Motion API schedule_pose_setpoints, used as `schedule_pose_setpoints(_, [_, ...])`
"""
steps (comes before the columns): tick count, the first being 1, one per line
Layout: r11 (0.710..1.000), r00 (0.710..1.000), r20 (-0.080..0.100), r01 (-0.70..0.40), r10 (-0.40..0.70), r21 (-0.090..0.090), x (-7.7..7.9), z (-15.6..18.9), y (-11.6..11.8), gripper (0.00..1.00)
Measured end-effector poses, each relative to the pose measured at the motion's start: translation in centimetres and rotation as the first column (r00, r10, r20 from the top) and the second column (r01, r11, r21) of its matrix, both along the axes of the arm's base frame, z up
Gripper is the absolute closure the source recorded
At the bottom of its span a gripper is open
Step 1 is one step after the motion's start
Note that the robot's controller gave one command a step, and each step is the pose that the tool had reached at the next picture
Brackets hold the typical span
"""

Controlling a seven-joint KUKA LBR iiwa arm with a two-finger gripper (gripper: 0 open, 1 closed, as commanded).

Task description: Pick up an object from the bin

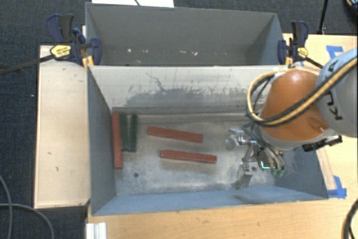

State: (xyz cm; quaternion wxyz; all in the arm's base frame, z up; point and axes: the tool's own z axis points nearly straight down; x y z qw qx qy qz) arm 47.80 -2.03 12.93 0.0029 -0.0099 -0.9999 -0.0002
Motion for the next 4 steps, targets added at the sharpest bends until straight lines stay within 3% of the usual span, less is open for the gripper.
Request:
schedule_pose_setpoints(1, [0.984,0.984,0.010,-0.178,0.178,0.002,4.1,-6.0,6.3,0.00])
schedule_pose_setpoints(2, [0.984,0.984,0.016,-0.176,0.176,0.000,4.3,-5.7,6.2,1.00])
schedule_pose_setpoints(3, [0.951,0.951,0.017,-0.308,0.308,-0.004,6.6,7.1,3.2,1.00])
schedule_pose_setpoints(4, [0.951,0.951,0.009,-0.308,0.308,-0.001,6.4,6.7,3.3,0.00])
